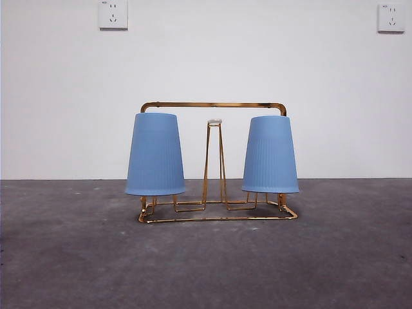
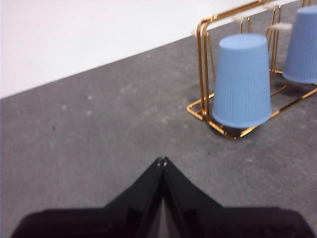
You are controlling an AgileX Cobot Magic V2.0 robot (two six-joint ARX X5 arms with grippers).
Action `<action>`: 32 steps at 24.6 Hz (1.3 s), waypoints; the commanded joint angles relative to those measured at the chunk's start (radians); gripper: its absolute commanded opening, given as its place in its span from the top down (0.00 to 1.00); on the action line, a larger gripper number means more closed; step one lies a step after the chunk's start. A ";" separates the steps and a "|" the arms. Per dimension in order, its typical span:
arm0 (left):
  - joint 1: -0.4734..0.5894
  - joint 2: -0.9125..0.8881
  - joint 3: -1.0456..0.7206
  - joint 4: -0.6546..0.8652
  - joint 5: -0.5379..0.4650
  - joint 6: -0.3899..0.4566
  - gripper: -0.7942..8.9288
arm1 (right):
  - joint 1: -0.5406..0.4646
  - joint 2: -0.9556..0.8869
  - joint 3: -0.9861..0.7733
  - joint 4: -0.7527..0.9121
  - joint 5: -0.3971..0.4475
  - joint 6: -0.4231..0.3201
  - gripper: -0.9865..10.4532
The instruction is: Pick up cup 1,put cup 1 in the cup rack,pick up cup 2,put cup 2 in the cup rack
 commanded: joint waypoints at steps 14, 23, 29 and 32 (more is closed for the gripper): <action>0.003 -0.159 -0.133 -0.061 -0.025 -0.235 0.92 | 0.000 0.002 -0.004 -0.002 0.001 0.007 0.91; 0.005 -0.138 -0.133 -0.064 -0.011 -0.251 0.92 | 0.000 0.002 -0.004 -0.002 0.001 0.007 0.91; 0.005 -0.119 -0.133 -0.064 -0.011 -0.251 0.92 | 0.000 0.002 -0.004 -0.002 0.001 0.007 0.91; 0.005 -0.105 -0.133 -0.064 -0.011 -0.251 0.92 | 0.000 0.002 -0.004 -0.001 0.001 0.006 0.91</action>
